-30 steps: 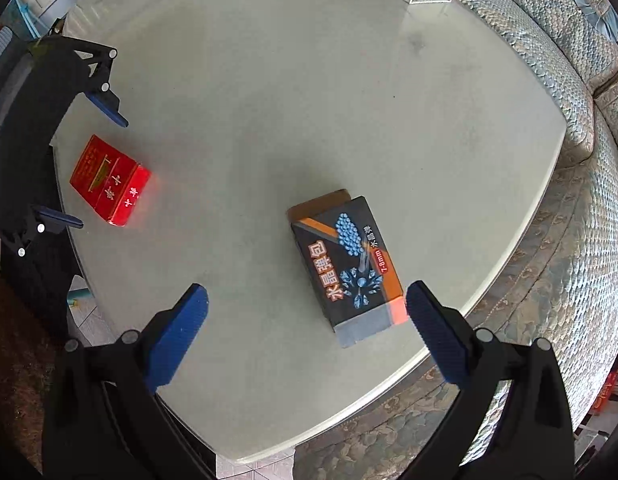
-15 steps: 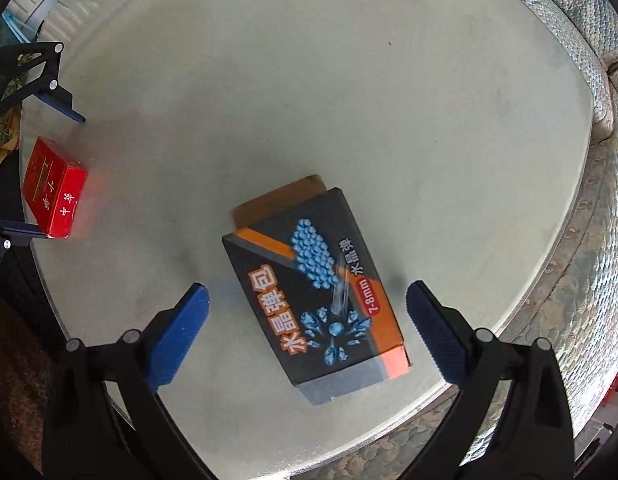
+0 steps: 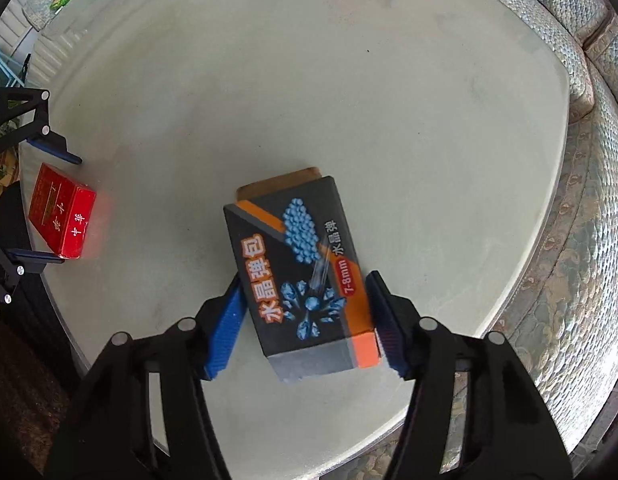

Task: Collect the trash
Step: 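Grasp the red cigarette pack with the left tool while the right tool grasps the black-orange box, then carry the red pack and black-orange box with both tools over the trash bin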

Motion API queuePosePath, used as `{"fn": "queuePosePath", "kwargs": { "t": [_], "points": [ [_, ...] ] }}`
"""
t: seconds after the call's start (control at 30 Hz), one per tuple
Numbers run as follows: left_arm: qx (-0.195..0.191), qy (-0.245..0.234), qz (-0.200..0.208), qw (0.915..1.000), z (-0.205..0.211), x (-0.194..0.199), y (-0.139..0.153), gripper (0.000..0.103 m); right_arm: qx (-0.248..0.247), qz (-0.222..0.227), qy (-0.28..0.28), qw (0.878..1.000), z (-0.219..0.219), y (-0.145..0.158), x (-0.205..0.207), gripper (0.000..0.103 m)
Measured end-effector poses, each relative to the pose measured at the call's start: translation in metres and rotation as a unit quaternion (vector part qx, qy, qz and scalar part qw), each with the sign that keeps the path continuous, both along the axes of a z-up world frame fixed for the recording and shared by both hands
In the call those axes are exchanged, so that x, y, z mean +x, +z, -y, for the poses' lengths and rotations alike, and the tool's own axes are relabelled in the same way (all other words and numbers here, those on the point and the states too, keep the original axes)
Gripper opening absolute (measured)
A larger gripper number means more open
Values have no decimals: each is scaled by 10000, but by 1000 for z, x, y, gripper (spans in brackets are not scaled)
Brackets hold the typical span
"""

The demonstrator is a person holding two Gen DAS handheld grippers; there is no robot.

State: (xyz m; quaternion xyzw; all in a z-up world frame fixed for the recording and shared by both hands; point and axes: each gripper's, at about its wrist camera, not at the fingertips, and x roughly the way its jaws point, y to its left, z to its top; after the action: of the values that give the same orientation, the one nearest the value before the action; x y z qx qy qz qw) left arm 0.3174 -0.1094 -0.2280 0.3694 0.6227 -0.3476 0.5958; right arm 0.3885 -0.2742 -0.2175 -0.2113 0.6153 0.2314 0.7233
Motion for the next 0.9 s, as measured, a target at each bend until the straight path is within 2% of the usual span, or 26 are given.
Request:
{"fn": "queuePosePath", "kwargs": {
  "t": [0.1,0.17,0.23,0.27,0.33,0.37,0.43,0.53,0.6,0.73,0.9],
  "points": [
    [-49,425,68,9991,-2,-1,4,60,-74,258,-395,9989,-2,4,-9,57],
    [-109,752,96,9971,-6,0,5,59,-56,434,-736,9963,-5,6,-21,55],
    [-216,1029,243,9942,-11,0,6,59,-397,1011,-1106,9879,-11,13,-37,53],
    [-244,1156,277,9926,-14,0,6,59,-423,1066,-1352,9842,-12,16,-43,53],
    [-450,1404,267,9887,-20,-1,10,59,45,858,-1580,9837,-12,20,-54,53],
    [-533,1547,284,9861,-24,0,12,59,-9,949,-1587,9827,-15,22,-58,53],
    [-723,1863,246,9795,-32,3,18,59,62,1070,-1652,9804,-24,28,-63,53],
    [-895,2259,402,9692,-45,3,30,59,304,1191,-1892,9742,-25,42,-73,53],
    [-1114,2525,306,9607,-54,2,41,59,166,1492,-1902,9702,-39,59,-83,53],
    [-1158,2782,991,9484,-66,-16,69,59,490,1929,-1934,9607,-54,96,-118,53],
    [-1633,3166,1145,9274,-82,-37,108,59,691,2340,-1793,9531,-72,130,-162,53]
  ]
}}
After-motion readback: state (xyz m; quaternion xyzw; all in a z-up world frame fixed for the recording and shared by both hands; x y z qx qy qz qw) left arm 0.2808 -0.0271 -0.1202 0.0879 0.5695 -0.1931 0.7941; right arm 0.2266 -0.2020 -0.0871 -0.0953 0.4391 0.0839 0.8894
